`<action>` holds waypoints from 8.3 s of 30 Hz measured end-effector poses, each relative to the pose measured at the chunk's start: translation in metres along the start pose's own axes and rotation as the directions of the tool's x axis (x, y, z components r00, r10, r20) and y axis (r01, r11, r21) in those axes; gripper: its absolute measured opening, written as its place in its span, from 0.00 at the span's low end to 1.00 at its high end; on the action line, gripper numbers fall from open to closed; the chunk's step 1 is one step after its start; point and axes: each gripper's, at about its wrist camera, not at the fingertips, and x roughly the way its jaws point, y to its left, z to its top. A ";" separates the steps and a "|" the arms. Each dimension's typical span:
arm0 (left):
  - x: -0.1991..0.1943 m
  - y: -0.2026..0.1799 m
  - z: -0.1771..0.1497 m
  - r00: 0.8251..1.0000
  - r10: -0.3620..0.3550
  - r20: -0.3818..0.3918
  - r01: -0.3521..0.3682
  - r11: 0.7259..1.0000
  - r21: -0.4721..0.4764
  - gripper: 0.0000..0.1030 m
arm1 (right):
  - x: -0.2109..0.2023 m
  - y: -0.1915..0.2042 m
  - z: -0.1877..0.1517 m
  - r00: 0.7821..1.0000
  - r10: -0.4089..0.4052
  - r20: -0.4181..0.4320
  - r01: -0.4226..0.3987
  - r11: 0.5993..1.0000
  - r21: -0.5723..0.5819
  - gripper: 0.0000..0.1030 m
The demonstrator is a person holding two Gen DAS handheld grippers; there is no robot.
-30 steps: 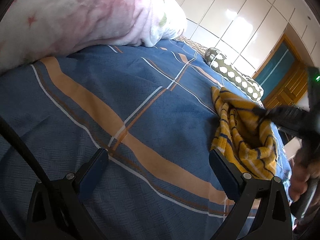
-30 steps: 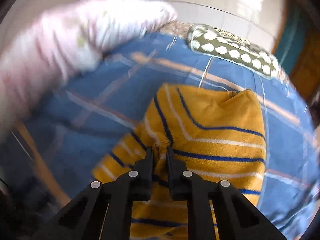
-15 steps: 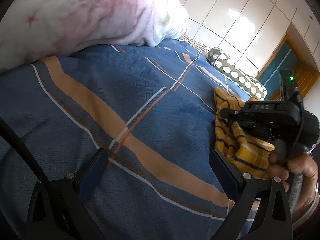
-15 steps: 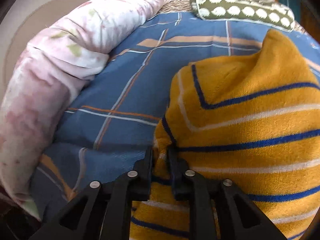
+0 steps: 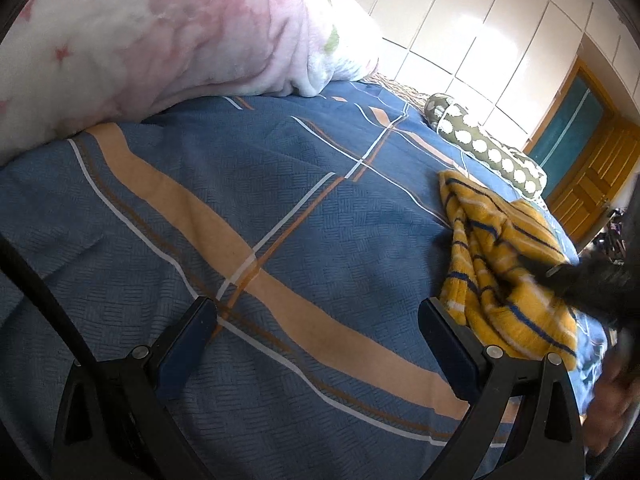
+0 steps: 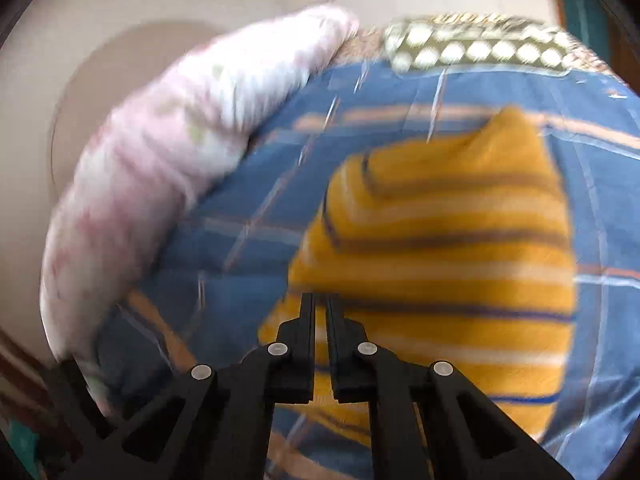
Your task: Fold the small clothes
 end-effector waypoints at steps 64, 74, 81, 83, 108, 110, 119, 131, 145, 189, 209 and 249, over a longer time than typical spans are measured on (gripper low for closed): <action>0.030 -0.039 -0.018 0.979 0.203 -0.035 -0.186 0.944 0.272 0.99 | -0.140 -0.095 -0.196 0.965 -0.154 0.214 0.126 0.982 0.138 0.36; 0.005 -0.059 -0.042 0.953 0.302 0.004 -0.291 0.914 0.282 1.00 | -0.162 -0.112 -0.223 0.922 -0.264 0.282 0.237 0.963 0.129 0.48; -0.053 -0.097 -0.075 0.995 0.092 -0.035 -0.077 0.946 0.314 1.00 | -0.163 -0.120 -0.222 0.920 -0.257 0.294 0.218 0.963 0.160 0.48; -0.064 -0.111 -0.080 0.997 0.066 -0.035 -0.048 0.925 0.376 1.00 | -0.162 -0.119 -0.222 0.920 -0.261 0.293 0.221 0.961 0.163 0.49; -0.088 -0.109 -0.063 0.988 -0.126 -0.090 0.151 0.917 0.370 0.64 | -0.167 -0.105 -0.189 0.920 -0.251 0.299 0.222 0.966 0.130 0.59; -0.080 -0.108 -0.042 0.981 -0.158 -0.109 0.187 0.918 0.350 0.73 | -0.174 -0.112 -0.164 0.932 -0.186 0.311 0.148 0.979 0.141 0.59; 0.040 -0.144 0.049 0.925 -0.235 -0.298 0.338 0.867 0.367 0.86 | -0.112 -0.158 -0.025 0.967 0.010 0.255 -0.074 0.967 0.243 0.64; 0.109 -0.150 0.060 0.815 -0.359 -0.454 0.472 0.866 0.163 0.50 | -0.048 -0.179 0.020 0.946 0.224 0.234 -0.299 0.883 0.361 0.37; 0.098 -0.216 0.021 0.873 -0.206 -0.442 0.353 0.892 0.283 0.48 | -0.120 -0.194 -0.027 0.977 -0.110 0.181 0.059 0.962 0.266 0.49; -0.055 -0.117 -0.068 0.995 0.041 0.090 -0.076 0.895 0.439 1.00 | -0.197 -0.115 -0.188 0.876 -0.349 0.333 0.266 0.925 0.271 0.23; -0.233 -0.142 -0.074 0.959 -0.029 0.281 -0.078 0.928 0.364 1.00 | -0.279 -0.041 -0.215 0.777 -0.423 0.467 0.345 0.906 0.246 0.54; -0.136 -0.181 -0.073 0.997 0.072 -0.003 -0.063 0.891 0.449 1.00 | -0.223 -0.075 -0.184 0.781 -0.566 0.266 0.534 0.825 0.186 0.72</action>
